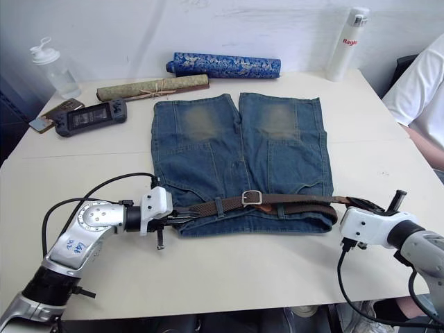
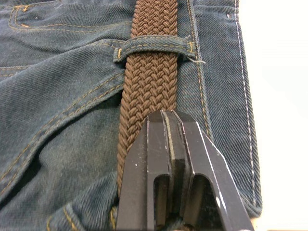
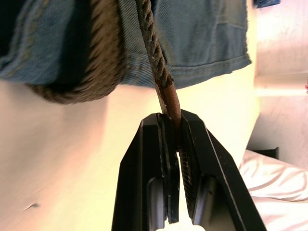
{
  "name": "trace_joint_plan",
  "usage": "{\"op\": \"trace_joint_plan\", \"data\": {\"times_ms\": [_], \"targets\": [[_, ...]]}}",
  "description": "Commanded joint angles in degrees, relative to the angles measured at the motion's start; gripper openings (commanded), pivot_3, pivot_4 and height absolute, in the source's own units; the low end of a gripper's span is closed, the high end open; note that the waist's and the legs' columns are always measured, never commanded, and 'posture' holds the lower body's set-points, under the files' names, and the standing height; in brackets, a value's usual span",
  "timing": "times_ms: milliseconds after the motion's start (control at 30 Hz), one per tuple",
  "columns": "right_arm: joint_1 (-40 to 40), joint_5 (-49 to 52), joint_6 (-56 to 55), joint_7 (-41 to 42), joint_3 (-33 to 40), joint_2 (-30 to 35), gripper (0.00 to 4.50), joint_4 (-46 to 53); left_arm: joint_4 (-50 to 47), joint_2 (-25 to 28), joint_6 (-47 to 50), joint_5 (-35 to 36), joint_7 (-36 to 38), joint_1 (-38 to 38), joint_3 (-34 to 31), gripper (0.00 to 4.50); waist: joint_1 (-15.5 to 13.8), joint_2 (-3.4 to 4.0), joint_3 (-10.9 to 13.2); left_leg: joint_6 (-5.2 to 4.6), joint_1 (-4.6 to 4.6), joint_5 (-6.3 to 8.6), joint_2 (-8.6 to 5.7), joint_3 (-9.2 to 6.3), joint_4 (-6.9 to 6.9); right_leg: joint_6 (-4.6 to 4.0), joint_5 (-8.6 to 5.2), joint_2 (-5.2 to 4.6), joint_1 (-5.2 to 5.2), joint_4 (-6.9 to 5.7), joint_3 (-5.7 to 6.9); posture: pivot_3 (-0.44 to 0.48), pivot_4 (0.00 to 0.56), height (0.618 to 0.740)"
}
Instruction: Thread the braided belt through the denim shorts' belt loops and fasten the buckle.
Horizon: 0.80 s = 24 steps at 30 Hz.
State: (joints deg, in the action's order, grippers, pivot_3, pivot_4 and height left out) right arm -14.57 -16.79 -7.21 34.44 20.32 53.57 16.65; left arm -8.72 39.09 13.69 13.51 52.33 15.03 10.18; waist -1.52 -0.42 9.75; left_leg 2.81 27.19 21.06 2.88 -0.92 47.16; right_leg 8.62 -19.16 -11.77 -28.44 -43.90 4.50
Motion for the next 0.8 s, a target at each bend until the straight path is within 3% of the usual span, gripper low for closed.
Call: {"op": "trace_joint_plan", "data": {"times_ms": [33, 300, 333, 433, 533, 633, 800], "targets": [[0.4, 0.1, 2.0, -1.1, 0.8, -1.6, 0.00, 0.1, 4.0, 1.7, 2.2, -3.1, -0.9, -3.1, -0.1, 0.07, 0.1, 0.03, 0.0, 0.00, -0.01, 0.00, 0.00, 0.00, 0.00, 0.00, 0.00, 0.00, 0.00, 0.00, 0.00, 0.000, 0.150, 0.645], [4.8, 5.7, 7.8, 2.5, -5.2, -5.5, 0.00, 4.8, 2.2, 0.5, 1.6, -0.7, -1.4, -1.5, -3.0, 0.07, 0.3, 0.08, 0.0, -0.01, -0.02, 0.00, 0.01, -0.02, 0.00, -0.01, -0.01, 0.03, -0.03, -0.06, 0.00, 0.000, 0.150, 0.645], [5.5, 5.5, 9.6, 2.6, -5.7, -5.8, 0.44, 4.8, 1.5, 0.3, 1.6, 0.0, -1.5, -1.6, -3.6, 0.02, 0.3, 0.09, 0.0, -0.01, -0.01, 0.00, 0.02, -0.04, -0.01, -0.01, -0.01, 0.04, -0.05, -0.06, 0.00, 0.000, 0.150, 0.645], [6.3, 8.3, 14.9, 4.7, -4.8, -5.9, 1.58, 5.5, -1.1, 0.2, 2.4, 3.1, -1.4, -2.5, -6.3, 0.89, 0.3, 0.07, 0.0, -0.01, 0.04, 0.00, 0.02, -0.03, 0.00, -0.01, 0.00, 0.04, -0.12, -0.07, 0.00, 0.000, 0.150, 0.645], [5.3, 14.1, 21.6, 9.5, -1.4, -4.5, 3.10, 8.0, -4.6, 1.1, 4.7, 6.1, -0.8, -3.5, -9.3, 2.28, 0.3, 0.03, 0.1, -0.07, 0.07, 0.04, 0.03, -0.04, -0.01, 0.02, 0.00, 0.05, -0.15, -0.08, 0.01, 0.000, 0.150, 0.645], [4.7, 28.3, 33.7, 18.8, 8.7, -1.8, 4.47, 12.4, -8.6, 2.8, 11.7, 13.7, -0.5, -2.9, -16.1, 3.62, 0.2, -0.15, 0.3, -0.11, 0.11, 0.06, 0.03, -0.05, -0.01, 0.05, 0.00, 0.04, -0.15, -0.05, 0.04, 0.000, 0.150, 0.645], [8.8, 46.8, 49.8, 24.7, 20.1, 1.3, 4.47, 13.7, -12.1, 4.0, 21.8, 24.2, -3.0, -0.2, -24.4, 3.62, 0.2, -0.26, 0.5, -0.11, 0.10, 0.06, 0.04, -0.11, 0.00, 0.01, -0.01, 0.05, -0.07, 0.02, 0.09, 0.000, 0.150, 0.645]]}}
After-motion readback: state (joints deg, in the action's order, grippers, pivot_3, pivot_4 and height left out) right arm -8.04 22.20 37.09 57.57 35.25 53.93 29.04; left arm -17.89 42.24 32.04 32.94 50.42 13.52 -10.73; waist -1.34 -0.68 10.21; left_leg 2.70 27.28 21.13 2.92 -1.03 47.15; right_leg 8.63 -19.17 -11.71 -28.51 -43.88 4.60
